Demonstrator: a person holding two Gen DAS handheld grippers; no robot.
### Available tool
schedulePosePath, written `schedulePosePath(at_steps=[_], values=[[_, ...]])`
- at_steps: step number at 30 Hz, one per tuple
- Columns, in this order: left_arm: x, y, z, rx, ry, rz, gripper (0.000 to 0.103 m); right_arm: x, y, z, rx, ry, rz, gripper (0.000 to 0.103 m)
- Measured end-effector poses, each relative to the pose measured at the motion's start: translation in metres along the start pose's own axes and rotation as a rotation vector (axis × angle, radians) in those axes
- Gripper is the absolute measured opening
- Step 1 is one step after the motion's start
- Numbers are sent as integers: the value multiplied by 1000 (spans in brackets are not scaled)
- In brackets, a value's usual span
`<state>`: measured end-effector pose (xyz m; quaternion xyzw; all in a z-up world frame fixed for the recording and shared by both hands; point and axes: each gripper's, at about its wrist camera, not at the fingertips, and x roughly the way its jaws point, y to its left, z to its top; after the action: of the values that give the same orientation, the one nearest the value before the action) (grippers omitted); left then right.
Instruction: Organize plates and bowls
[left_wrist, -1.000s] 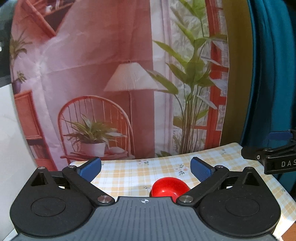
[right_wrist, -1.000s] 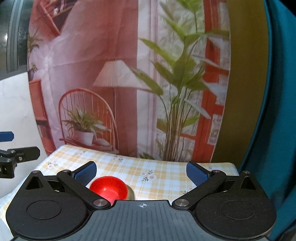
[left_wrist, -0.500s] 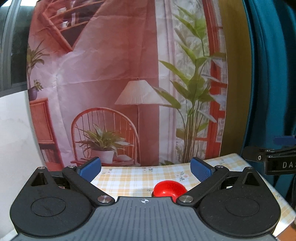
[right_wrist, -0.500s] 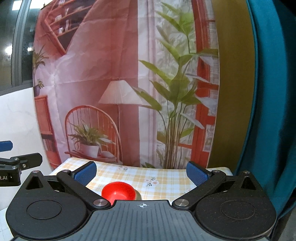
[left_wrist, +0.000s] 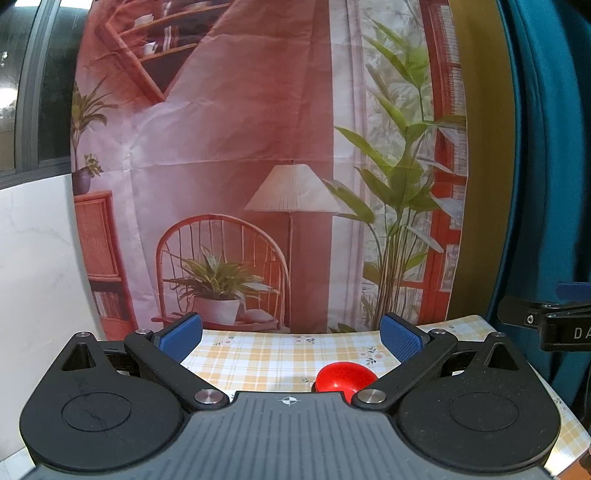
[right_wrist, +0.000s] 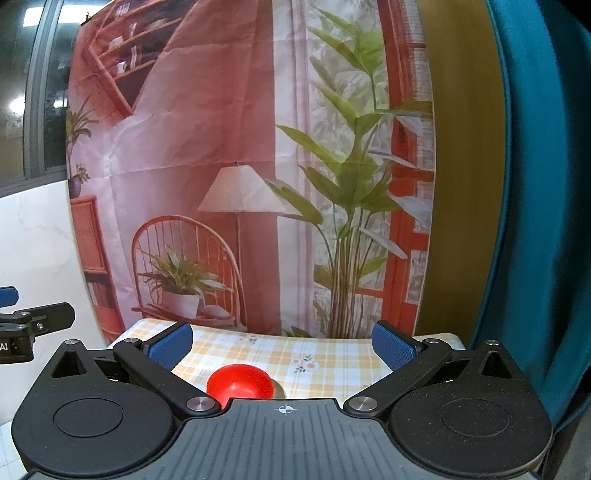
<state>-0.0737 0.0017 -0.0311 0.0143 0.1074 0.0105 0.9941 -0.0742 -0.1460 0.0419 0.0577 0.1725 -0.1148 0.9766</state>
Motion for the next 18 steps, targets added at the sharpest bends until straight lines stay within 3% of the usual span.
schedulePosePath(at_steps=[18], values=[[-1,0,-2,-8,4,-7,103,0,-1,0,2,1,2,103]])
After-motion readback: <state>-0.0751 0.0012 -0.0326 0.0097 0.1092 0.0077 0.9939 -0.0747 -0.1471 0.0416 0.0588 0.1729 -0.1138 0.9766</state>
